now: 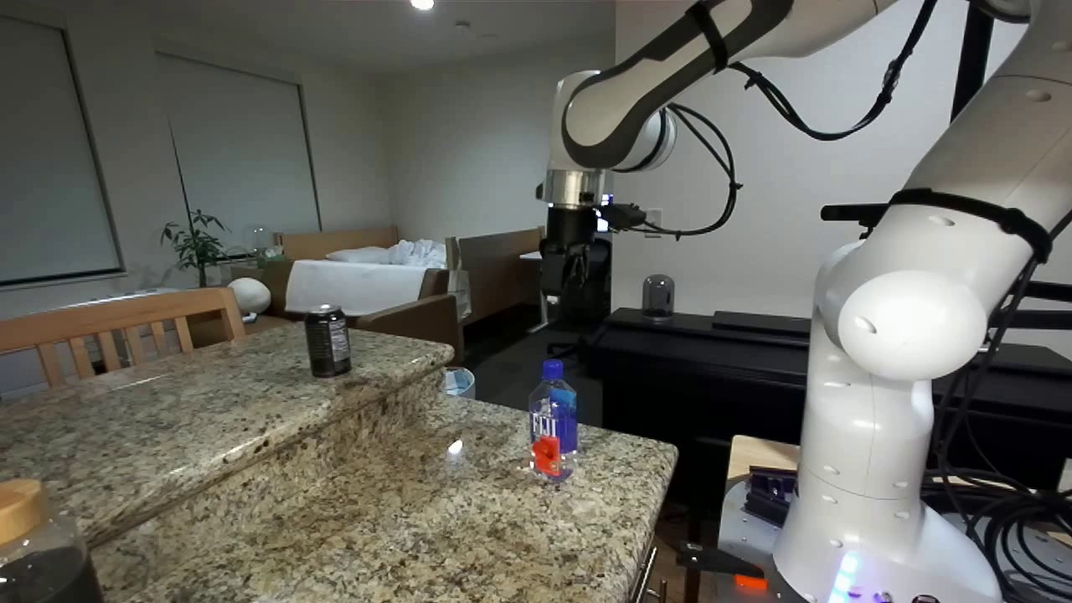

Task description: Put the water bottle on the top part of the counter

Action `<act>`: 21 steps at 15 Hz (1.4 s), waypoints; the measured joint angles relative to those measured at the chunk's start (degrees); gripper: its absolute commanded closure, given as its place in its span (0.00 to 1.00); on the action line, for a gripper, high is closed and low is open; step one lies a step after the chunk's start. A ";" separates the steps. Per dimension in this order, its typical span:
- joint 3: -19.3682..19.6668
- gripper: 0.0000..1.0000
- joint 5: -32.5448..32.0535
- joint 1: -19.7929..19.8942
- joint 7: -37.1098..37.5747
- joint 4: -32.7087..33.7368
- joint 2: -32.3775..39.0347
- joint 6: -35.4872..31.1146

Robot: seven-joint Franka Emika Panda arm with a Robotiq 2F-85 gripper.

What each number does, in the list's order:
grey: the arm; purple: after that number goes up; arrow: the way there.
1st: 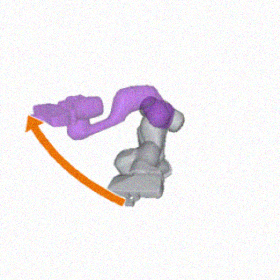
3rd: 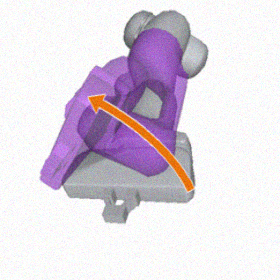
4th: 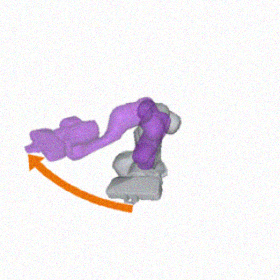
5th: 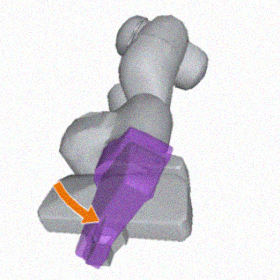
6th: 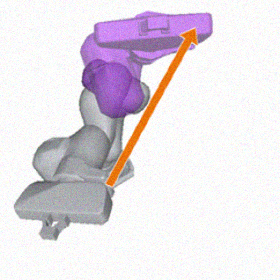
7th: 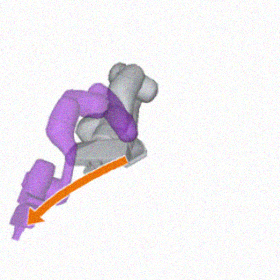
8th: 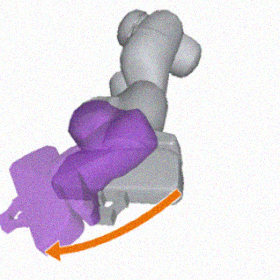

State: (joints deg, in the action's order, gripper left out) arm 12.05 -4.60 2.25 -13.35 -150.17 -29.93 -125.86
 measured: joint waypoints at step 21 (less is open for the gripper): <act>-9.74 0.00 1.99 -3.92 9.53 -9.39 -3.75 -8.32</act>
State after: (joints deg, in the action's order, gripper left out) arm 2.31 -2.61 -1.67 -3.81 -159.56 -33.68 -134.18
